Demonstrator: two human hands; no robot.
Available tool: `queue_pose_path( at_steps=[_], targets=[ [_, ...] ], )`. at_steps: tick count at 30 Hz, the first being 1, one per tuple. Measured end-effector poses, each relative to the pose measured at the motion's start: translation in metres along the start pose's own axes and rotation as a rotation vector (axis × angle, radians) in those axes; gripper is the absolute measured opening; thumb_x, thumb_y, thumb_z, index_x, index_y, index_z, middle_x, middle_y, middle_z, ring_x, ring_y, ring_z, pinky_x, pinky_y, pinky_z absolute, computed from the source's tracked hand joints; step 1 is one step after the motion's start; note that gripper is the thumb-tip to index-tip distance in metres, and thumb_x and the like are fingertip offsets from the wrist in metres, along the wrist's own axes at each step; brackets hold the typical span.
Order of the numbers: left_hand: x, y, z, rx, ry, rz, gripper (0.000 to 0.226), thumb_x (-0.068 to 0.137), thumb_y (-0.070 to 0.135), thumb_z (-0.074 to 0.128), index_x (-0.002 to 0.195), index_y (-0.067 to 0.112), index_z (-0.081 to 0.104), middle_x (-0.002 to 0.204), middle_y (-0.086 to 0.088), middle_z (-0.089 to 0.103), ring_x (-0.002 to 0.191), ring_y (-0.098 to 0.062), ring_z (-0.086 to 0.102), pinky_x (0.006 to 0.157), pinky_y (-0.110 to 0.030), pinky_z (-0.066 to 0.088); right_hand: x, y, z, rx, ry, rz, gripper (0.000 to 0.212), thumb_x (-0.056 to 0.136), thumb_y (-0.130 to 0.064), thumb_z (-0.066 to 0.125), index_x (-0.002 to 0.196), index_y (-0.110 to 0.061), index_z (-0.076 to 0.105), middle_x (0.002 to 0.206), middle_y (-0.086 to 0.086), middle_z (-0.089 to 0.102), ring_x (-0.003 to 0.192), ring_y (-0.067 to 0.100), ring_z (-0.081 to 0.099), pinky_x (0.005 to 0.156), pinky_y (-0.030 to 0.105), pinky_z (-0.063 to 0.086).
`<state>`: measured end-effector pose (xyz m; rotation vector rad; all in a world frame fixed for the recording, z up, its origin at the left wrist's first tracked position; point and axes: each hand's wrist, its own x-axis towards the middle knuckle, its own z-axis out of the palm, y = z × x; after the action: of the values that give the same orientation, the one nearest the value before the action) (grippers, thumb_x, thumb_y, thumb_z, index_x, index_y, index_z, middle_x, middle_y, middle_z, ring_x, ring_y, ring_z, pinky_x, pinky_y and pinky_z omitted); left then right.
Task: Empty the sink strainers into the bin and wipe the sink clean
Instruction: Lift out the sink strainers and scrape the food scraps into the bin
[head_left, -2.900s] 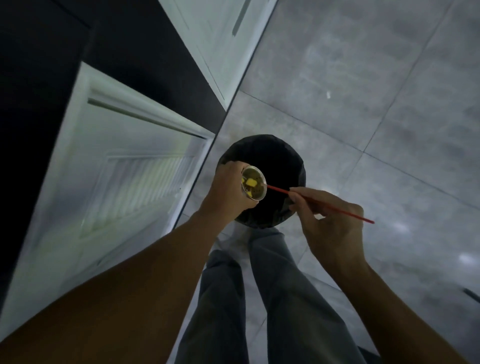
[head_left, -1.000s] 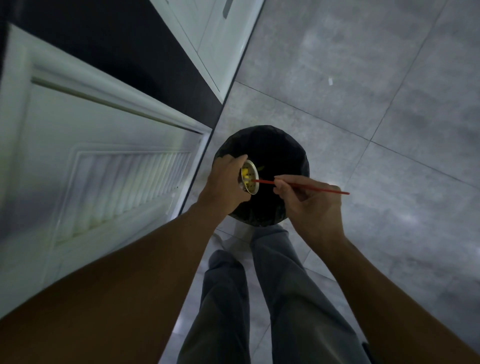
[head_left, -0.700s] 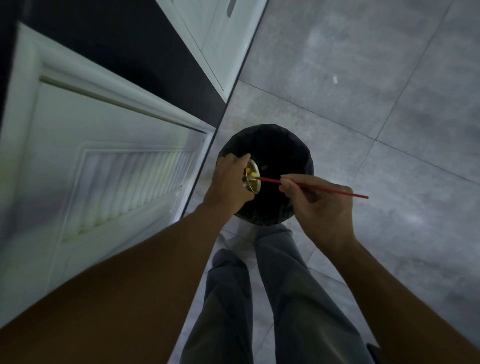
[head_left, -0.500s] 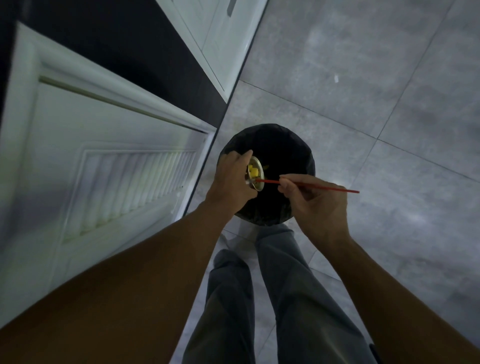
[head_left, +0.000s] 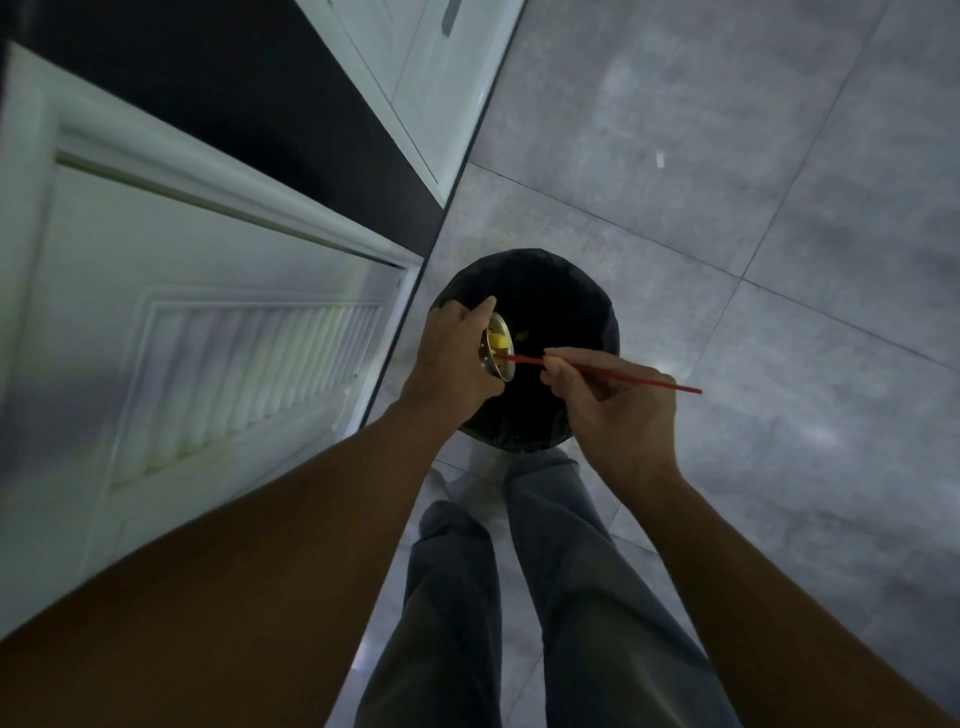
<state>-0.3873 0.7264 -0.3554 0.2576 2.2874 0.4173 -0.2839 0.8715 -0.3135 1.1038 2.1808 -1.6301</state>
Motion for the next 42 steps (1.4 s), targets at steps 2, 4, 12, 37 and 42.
queue_pose_path(
  at_steps=[2, 4, 12, 37, 42],
  targets=[
    [0.000, -0.002, 0.001, 0.000, 0.003, -0.001, 0.103, 0.073, 0.021, 0.086, 0.157, 0.021, 0.027, 0.143, -0.008, 0.041, 0.137, -0.025, 0.034, 0.113, -0.036, 0.039, 0.000, 0.000, -0.001, 0.020, 0.019, -0.011, 0.018, 0.091, -0.035, 0.071, 0.107, -0.027, 0.075, 0.093, -0.006, 0.078, 0.087, 0.007, 0.074, 0.082, 0.030, 0.063],
    [0.000, -0.003, 0.002, 0.004, 0.005, -0.008, 0.103, 0.073, 0.020, 0.086, 0.157, 0.021, 0.027, 0.143, -0.008, 0.040, 0.137, -0.025, 0.034, 0.111, -0.035, 0.039, -0.002, -0.001, -0.003, 0.055, 0.047, -0.037, 0.015, 0.091, -0.032, 0.071, 0.106, -0.032, 0.073, 0.093, -0.008, 0.078, 0.088, 0.005, 0.074, 0.083, 0.030, 0.062],
    [0.001, -0.001, 0.007, -0.052, 0.065, -0.053, 0.086, 0.067, 0.022, 0.091, 0.140, 0.015, 0.047, 0.137, -0.007, 0.052, 0.132, -0.025, 0.045, 0.104, -0.034, 0.046, -0.005, 0.002, -0.006, 0.122, 0.031, -0.019, 0.022, 0.091, -0.025, 0.073, 0.111, -0.016, 0.076, 0.095, -0.007, 0.078, 0.089, 0.005, 0.075, 0.082, 0.034, 0.063],
    [-0.002, 0.004, -0.007, -0.044, 0.069, -0.063, 0.079, 0.070, 0.019, 0.089, 0.137, 0.016, 0.049, 0.135, -0.007, 0.049, 0.130, -0.025, 0.042, 0.101, -0.034, 0.044, 0.005, -0.001, 0.003, 0.075, 0.071, -0.148, 0.017, 0.090, -0.040, 0.070, 0.093, -0.056, 0.066, 0.079, -0.029, 0.072, 0.077, -0.004, 0.072, 0.072, 0.012, 0.058],
    [-0.004, 0.003, -0.005, -0.036, 0.095, -0.051, 0.074, 0.070, 0.017, 0.088, 0.134, 0.015, 0.052, 0.132, -0.008, 0.051, 0.127, -0.025, 0.043, 0.099, -0.034, 0.044, -0.002, 0.005, -0.006, 0.074, 0.089, -0.202, 0.016, 0.091, -0.039, 0.070, 0.101, -0.051, 0.068, 0.087, -0.023, 0.074, 0.080, 0.000, 0.073, 0.073, 0.019, 0.061]
  ],
)
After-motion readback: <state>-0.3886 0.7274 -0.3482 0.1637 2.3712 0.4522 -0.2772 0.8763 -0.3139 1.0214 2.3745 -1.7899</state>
